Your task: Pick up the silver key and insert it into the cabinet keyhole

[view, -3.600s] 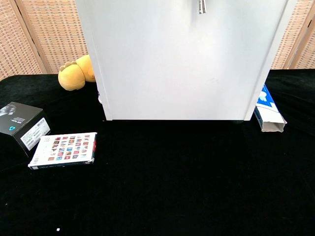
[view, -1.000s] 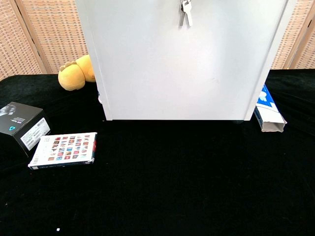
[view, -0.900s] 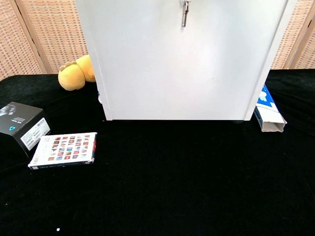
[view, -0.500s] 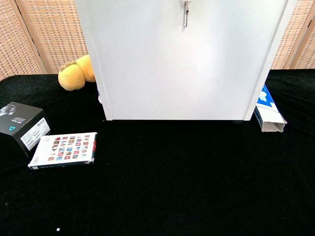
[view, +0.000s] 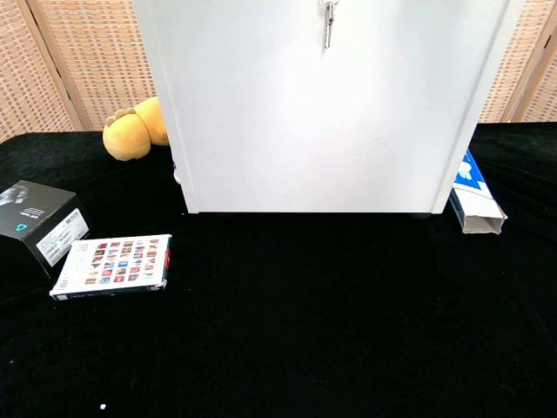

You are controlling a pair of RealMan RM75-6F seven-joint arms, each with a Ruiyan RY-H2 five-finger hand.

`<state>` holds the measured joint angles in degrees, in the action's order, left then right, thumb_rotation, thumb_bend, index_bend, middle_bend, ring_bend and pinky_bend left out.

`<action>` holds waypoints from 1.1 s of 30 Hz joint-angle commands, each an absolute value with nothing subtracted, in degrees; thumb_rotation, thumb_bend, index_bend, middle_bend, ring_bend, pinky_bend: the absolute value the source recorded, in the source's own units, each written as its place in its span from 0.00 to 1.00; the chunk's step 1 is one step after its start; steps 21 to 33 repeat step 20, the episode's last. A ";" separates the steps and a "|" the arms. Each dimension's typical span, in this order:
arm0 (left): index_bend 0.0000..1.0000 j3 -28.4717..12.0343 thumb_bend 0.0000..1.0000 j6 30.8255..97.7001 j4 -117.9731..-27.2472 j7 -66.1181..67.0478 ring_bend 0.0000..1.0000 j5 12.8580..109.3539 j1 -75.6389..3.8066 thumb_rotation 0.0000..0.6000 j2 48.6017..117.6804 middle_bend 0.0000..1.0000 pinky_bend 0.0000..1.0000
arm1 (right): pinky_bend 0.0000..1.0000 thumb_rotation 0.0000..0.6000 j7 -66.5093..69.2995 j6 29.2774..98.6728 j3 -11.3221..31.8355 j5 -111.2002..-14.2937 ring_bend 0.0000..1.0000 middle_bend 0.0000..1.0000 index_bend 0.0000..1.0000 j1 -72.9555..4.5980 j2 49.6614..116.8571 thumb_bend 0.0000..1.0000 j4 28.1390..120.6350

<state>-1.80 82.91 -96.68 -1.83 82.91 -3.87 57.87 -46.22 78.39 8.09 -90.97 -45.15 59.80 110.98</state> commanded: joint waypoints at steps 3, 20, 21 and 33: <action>0.00 -1.28 0.00 83.88 -97.18 -1.53 0.00 84.17 -3.40 1.00 57.83 0.00 0.00 | 0.63 1.00 -28.40 92.27 -2.74 -101.75 0.61 0.58 0.47 -30.23 57.45 0.17 96.16; 0.00 -1.40 0.00 88.70 -94.00 -1.23 0.00 87.86 -2.28 1.00 60.80 0.00 0.00 | 0.00 1.00 -7.36 96.12 -2.19 -85.93 0.00 0.00 0.00 -12.64 63.53 0.00 92.68; 0.00 -1.40 0.00 88.70 -94.00 -1.23 0.00 87.86 -2.28 1.00 60.80 0.00 0.00 | 0.00 1.00 -7.36 96.12 -2.19 -85.93 0.00 0.00 0.00 -12.64 63.53 0.00 92.68; 0.00 -1.40 0.00 88.70 -94.00 -1.23 0.00 87.86 -2.28 1.00 60.80 0.00 0.00 | 0.00 1.00 -7.36 96.12 -2.19 -85.93 0.00 0.00 0.00 -12.64 63.53 0.00 92.68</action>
